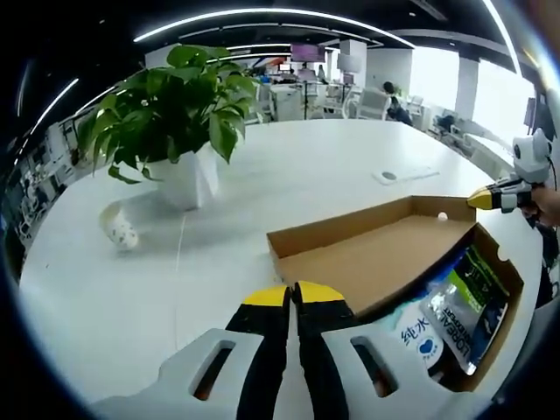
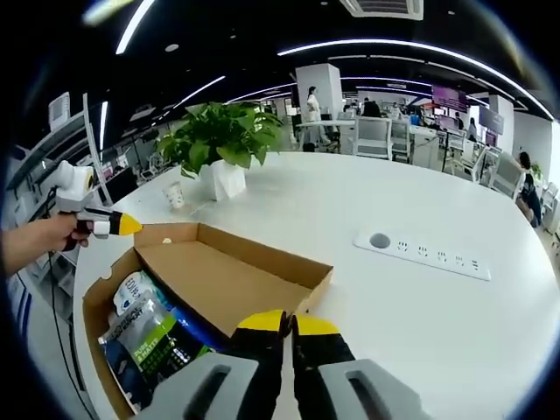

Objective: Operate the shoe box by opening the lid, removing the specified soft item, and placing it in the target area until the item is outside and the box remains undamaged.

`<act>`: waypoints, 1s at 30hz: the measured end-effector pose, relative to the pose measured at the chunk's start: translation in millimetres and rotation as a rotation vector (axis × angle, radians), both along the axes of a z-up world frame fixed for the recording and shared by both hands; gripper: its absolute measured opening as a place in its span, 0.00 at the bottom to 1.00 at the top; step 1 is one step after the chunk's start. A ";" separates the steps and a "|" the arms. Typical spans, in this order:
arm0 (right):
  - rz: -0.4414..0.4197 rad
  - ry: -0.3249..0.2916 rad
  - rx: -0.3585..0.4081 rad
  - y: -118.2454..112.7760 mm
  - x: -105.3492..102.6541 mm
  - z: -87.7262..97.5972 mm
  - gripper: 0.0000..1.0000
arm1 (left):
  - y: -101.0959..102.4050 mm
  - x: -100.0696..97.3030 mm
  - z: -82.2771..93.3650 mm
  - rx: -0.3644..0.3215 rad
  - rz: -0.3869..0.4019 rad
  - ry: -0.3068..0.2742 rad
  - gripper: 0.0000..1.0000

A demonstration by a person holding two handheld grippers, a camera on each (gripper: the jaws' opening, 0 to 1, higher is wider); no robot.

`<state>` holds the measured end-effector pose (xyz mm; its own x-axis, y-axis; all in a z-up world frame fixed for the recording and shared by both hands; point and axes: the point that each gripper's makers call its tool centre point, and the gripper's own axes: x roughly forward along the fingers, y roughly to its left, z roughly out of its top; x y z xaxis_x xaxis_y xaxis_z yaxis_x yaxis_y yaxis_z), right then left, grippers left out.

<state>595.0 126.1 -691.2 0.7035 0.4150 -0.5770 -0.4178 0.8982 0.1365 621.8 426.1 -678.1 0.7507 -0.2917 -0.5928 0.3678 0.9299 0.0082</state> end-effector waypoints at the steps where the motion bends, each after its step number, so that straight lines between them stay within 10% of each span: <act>1: 0.002 0.000 -0.001 0.2 0.1 0.1 0.00 | -0.2 -0.6 0.2 -0.001 0.000 0.000 0.02; 30: 0.106 -0.021 -0.054 1.7 -25.9 14.7 0.24 | -9.8 -24.4 24.9 0.047 -0.032 -0.051 0.16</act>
